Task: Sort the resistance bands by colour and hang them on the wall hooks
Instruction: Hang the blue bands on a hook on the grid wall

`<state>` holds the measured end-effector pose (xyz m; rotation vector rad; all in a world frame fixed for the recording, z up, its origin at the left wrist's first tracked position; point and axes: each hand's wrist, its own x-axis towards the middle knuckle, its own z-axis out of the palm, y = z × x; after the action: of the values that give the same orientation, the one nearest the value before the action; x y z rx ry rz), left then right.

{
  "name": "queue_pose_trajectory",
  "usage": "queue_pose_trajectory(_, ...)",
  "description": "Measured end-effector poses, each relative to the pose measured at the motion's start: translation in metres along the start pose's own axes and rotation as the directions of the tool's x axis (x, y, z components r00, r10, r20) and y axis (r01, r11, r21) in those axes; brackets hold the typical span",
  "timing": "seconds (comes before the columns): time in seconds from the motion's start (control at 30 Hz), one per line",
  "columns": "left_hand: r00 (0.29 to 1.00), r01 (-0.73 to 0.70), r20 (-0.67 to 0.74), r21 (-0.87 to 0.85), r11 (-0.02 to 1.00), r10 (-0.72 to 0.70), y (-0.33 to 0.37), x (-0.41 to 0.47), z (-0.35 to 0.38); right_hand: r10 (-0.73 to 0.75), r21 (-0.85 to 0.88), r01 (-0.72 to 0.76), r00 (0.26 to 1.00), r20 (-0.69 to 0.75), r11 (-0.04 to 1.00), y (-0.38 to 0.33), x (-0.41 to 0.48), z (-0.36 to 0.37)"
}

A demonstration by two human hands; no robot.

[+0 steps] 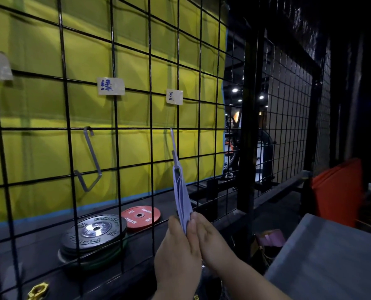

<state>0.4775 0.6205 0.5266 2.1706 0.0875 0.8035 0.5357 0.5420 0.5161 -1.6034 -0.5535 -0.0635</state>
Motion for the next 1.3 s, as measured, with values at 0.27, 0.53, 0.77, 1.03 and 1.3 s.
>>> queue_pose_trajectory(0.27,0.999,0.04,0.016,0.017,0.999,-0.04,-0.002,-0.001,0.001,0.001,0.009,-0.001,1.0,0.026,1.0,0.0,-0.005,-0.002)
queue_pose_trajectory(0.53,0.995,0.088,0.037,0.06,0.994,-0.09,-0.008,0.001,0.002,0.023,-0.035,-0.023,1.0,0.004,0.999,0.003,-0.004,-0.002)
queue_pose_trajectory(0.77,0.995,0.096,0.021,0.03,0.995,-0.096,-0.005,-0.004,0.002,0.036,0.032,-0.036,0.999,0.011,0.999,0.002,-0.007,-0.003)
queue_pose_trajectory(1.03,0.993,0.115,-0.004,-0.042,0.993,-0.115,-0.004,-0.006,0.001,0.064,0.016,-0.064,0.998,0.009,0.998,0.0,-0.011,-0.003)
queue_pose_trajectory(1.3,0.994,0.108,0.015,-0.204,0.973,-0.107,-0.009,-0.015,0.015,0.09,0.011,-0.09,0.996,0.003,0.996,-0.001,-0.021,-0.012)
